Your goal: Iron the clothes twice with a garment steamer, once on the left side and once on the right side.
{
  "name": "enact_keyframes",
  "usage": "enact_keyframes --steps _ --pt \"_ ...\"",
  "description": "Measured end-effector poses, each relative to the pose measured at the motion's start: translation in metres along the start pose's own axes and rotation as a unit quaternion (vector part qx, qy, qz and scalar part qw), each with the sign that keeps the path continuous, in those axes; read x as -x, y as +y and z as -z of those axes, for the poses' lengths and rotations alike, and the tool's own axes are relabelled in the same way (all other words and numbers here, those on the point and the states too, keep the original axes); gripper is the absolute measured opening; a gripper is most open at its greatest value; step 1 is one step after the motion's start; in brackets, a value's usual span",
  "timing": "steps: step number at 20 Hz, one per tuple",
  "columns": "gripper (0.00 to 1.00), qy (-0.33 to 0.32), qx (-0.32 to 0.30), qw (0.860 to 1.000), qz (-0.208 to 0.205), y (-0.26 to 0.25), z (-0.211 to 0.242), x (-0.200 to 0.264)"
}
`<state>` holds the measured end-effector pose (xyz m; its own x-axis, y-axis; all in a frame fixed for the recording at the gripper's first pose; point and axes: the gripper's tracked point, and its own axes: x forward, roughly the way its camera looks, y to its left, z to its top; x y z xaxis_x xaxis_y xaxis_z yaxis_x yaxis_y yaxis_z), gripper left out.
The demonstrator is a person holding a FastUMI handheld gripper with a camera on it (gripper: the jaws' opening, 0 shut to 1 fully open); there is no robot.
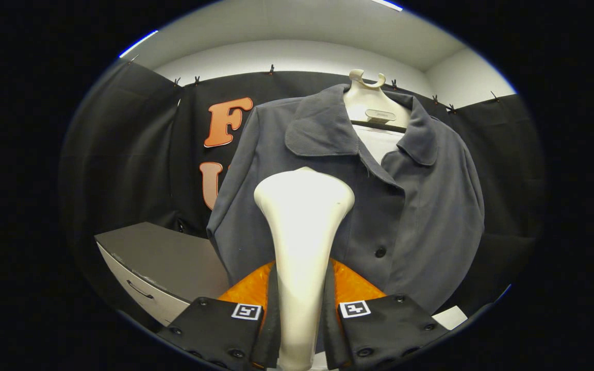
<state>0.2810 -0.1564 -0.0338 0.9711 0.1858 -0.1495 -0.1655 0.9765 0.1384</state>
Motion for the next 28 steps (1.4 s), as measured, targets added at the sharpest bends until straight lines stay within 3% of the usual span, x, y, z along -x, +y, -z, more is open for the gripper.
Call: enact_keyframes --steps 11,28 --pt "0.41 0.016 0.002 1.0 0.003 -0.001 0.04 0.004" --pt "0.41 0.063 0.013 0.998 -0.007 0.0 0.19 0.03"
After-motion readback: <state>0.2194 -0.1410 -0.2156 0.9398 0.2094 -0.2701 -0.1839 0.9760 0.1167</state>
